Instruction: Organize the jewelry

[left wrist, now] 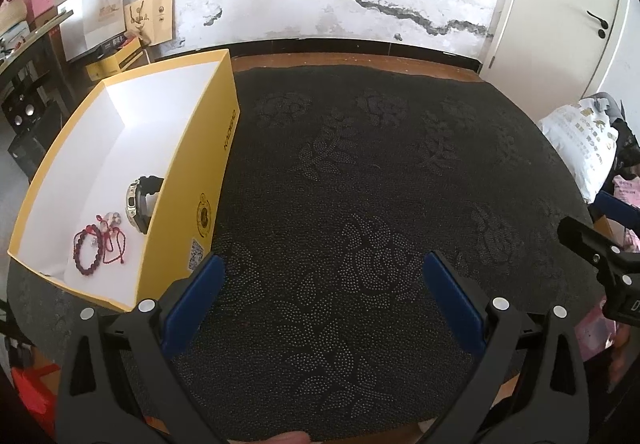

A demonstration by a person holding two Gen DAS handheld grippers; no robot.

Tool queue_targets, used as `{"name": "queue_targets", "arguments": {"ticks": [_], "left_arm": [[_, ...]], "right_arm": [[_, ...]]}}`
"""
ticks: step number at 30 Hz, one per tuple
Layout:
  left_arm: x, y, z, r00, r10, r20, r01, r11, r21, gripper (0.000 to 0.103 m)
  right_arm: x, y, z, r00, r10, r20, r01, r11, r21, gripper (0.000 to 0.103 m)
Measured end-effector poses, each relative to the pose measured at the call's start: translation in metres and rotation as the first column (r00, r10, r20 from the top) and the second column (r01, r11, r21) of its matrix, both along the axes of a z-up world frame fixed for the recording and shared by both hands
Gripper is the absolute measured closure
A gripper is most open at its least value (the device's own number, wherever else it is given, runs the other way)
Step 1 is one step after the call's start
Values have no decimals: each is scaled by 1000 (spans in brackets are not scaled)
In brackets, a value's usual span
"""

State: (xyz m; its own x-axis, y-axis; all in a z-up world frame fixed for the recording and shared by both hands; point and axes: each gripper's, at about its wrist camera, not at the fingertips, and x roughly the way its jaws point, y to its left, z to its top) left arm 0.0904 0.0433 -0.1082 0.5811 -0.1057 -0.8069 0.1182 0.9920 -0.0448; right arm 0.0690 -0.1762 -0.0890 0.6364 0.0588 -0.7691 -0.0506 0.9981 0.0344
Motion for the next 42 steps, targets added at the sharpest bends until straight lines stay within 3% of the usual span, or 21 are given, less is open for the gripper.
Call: {"name": "queue_targets", "arguments": {"ticks": [27, 33, 42], "left_arm": [[-1, 0, 0, 1000, -4, 9, 3, 1000, 15, 6], [0, 4, -2, 1000, 0, -11, 0, 1000, -32, 6], [0, 2, -2, 1000, -3, -1, 3, 1000, -9, 6]], "right_arm": [[0, 0, -1, 1000, 2, -1, -2, 1000, -3, 7], [0, 0, -2, 1000, 4, -2, -4, 1000, -7, 7], [0, -1, -2, 1000, 6, -1, -6, 1000, -9, 7]]}}
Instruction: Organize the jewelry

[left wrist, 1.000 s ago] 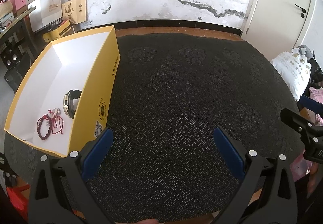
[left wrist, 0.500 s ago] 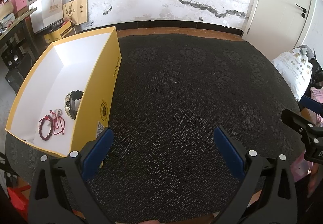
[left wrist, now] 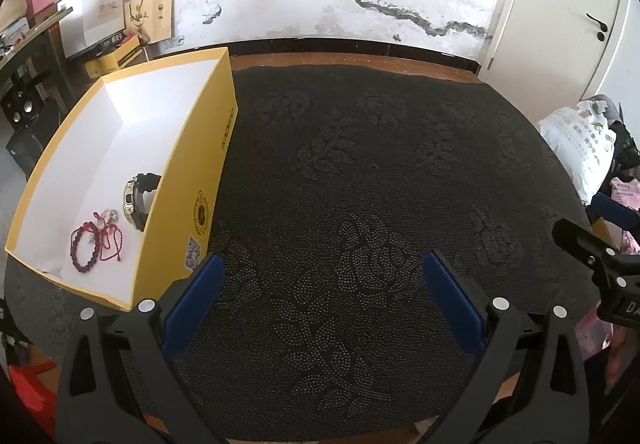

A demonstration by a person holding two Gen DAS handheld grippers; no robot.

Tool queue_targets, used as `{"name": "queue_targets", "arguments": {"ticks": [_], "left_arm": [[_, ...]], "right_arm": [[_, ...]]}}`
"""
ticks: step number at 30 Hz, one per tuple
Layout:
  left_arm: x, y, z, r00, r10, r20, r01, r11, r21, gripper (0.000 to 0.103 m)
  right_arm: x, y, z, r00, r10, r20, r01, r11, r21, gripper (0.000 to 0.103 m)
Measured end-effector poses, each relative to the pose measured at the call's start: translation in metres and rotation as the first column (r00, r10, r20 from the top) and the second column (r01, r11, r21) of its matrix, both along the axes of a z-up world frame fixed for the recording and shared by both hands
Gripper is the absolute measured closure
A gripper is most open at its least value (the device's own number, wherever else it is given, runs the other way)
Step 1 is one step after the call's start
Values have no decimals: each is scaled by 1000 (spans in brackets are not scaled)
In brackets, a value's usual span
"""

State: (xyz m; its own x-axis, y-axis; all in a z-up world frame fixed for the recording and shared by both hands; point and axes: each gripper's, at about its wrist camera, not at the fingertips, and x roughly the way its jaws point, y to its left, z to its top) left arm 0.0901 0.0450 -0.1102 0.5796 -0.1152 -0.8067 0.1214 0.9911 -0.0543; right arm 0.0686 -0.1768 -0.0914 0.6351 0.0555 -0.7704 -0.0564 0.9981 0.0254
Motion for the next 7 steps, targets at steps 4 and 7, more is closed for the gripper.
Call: {"name": "queue_targets", "arguments": {"ticks": [4, 7], "left_arm": [[0, -2, 0, 1000, -9, -1, 9, 1000, 9, 6], [0, -2, -1, 1000, -11, -7, 11, 1000, 2, 6]], "right_arm": [[0, -1, -1, 1000, -2, -2, 2, 1000, -2, 7], [1, -2, -2, 1000, -6, -9, 6, 1000, 1, 7]]}}
